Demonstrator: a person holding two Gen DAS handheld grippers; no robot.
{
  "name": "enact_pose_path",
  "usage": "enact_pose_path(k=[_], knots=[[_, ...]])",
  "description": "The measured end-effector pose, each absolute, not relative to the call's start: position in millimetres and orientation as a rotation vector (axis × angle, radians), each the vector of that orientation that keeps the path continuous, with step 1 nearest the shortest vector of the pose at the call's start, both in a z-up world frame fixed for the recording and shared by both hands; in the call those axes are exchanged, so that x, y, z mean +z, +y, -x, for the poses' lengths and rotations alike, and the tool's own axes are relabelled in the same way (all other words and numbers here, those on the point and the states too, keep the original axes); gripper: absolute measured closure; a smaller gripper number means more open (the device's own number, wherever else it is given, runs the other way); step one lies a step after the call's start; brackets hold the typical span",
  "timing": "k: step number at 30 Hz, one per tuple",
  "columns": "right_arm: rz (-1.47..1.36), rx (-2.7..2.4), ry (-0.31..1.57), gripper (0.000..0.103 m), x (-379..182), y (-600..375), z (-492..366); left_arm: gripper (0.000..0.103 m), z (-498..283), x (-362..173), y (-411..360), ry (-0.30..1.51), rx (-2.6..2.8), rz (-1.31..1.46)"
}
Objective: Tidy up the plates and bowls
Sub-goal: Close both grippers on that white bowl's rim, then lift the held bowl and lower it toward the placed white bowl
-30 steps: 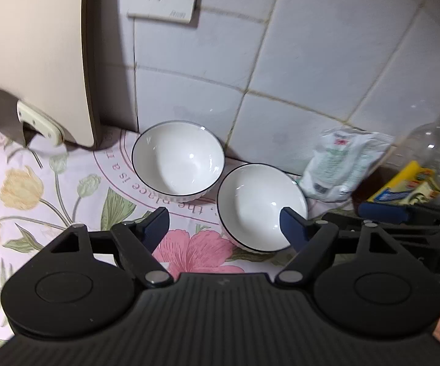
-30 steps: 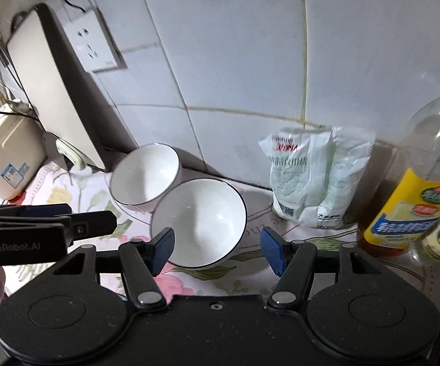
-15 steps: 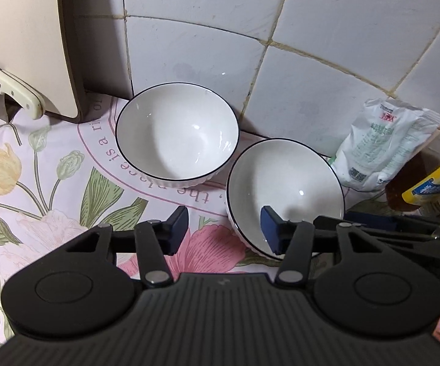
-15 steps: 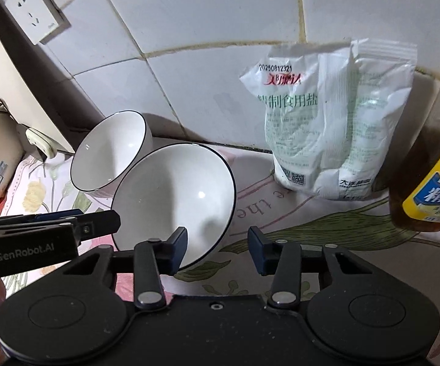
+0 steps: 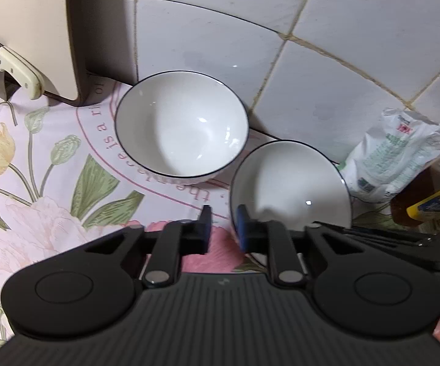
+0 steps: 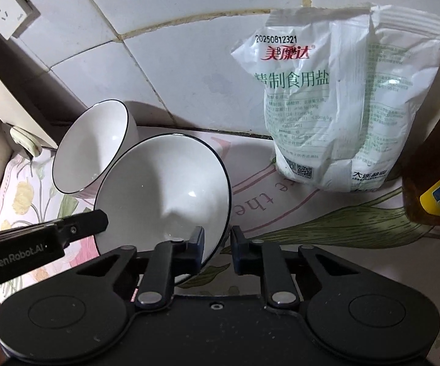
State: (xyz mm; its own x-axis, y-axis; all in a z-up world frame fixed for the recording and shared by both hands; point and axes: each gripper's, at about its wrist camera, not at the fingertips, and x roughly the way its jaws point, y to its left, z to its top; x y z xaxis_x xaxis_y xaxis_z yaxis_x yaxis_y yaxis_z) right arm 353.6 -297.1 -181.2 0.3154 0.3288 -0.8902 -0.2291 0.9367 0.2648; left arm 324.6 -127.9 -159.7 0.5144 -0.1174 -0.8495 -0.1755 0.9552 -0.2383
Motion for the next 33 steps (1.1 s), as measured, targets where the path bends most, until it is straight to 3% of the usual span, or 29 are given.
enact_pose_path(k=[16,33], knots=[[-0.161,0.333,1.223,0.082,-162,-316,-324,0.090,-296,-135,-152,1.008,-0.013,0.251],[-0.186,0.315,1.137,0.082,-74,-335,-237,0.090,-196,-55,-163,0.906,-0.091,0.224]])
